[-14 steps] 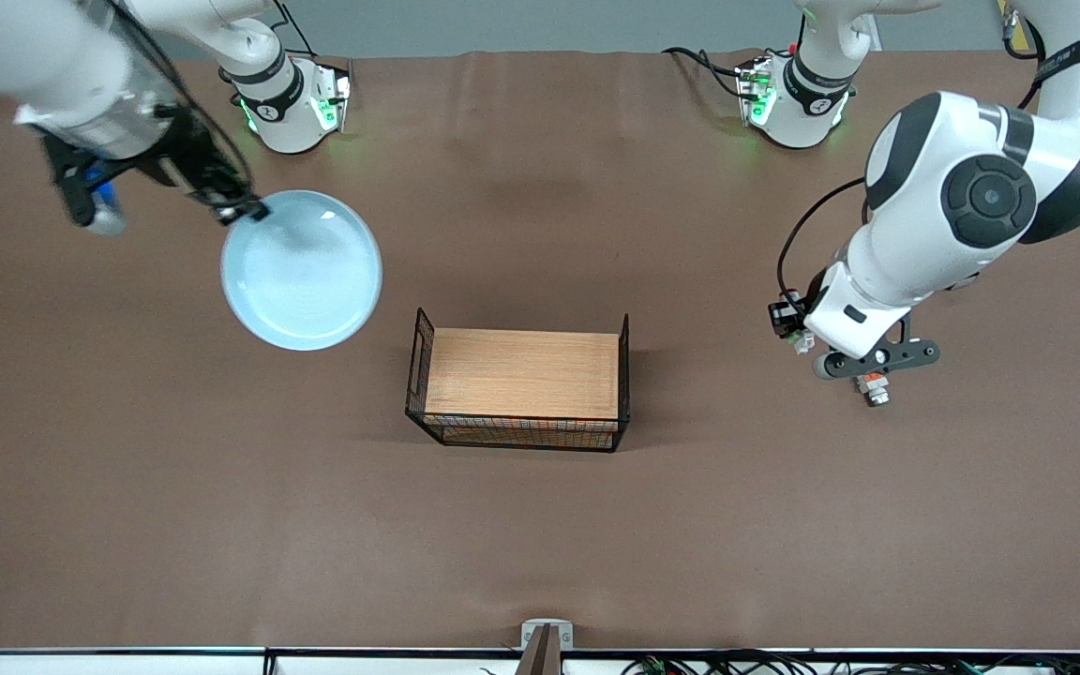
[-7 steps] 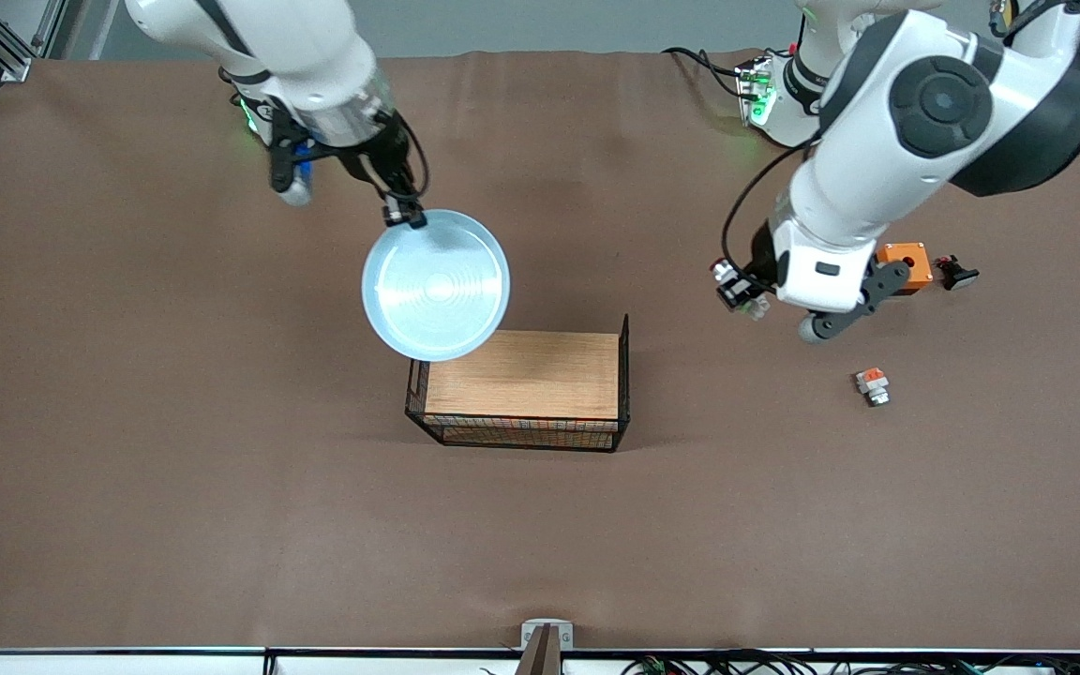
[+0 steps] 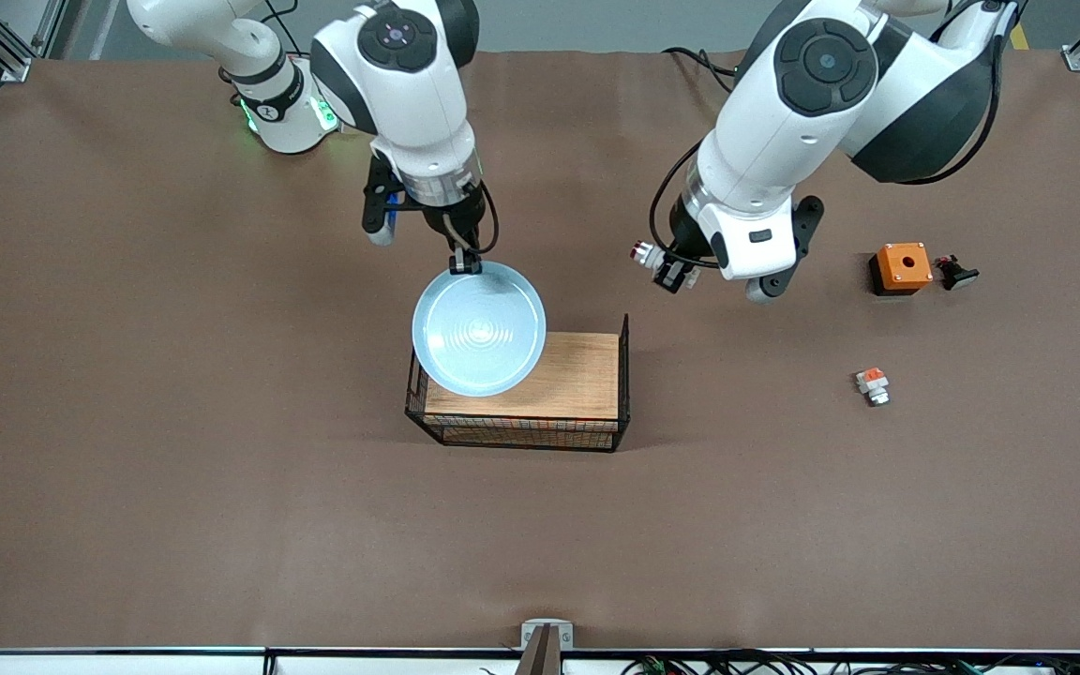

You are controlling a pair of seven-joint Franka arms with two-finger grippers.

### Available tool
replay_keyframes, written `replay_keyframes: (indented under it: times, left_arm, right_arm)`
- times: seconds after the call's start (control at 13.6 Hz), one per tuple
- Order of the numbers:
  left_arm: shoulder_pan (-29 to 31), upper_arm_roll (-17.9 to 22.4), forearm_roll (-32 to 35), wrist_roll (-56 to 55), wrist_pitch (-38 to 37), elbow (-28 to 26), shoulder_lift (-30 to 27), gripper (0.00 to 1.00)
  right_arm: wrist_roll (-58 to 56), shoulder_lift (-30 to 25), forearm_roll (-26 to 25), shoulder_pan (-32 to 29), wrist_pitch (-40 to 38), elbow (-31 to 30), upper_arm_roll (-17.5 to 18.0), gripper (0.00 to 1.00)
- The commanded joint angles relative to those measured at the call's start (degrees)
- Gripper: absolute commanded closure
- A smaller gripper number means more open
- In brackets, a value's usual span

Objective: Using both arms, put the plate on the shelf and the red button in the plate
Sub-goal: 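Lower the plate into the wire box with the right gripper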

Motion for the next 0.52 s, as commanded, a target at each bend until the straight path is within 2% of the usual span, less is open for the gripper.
replay_keyframes:
  times: [0.0,0.22,0.44]
  left_arm:
    - [-1.06,-0.02,-0.23,-8.81,3.87,2.34,2.8,0.82]
    - [-2.29,0.33,0.3,-17.35,8.62,2.35,4.47,0.82]
    - [-2.29,0.42,1.08,-20.09,9.25,2.35,5.27,0.82]
  right_arm:
    - [3.81,3.94,-3.26,1.05,0.97,2.93,-0.75,1.0]
    - [7.06,7.19,-4.67,2.53,3.36,4.06,-0.84,1.0]
    - [8.82,9.66,-5.64,3.42,3.36,6.09,-0.84,1.0]
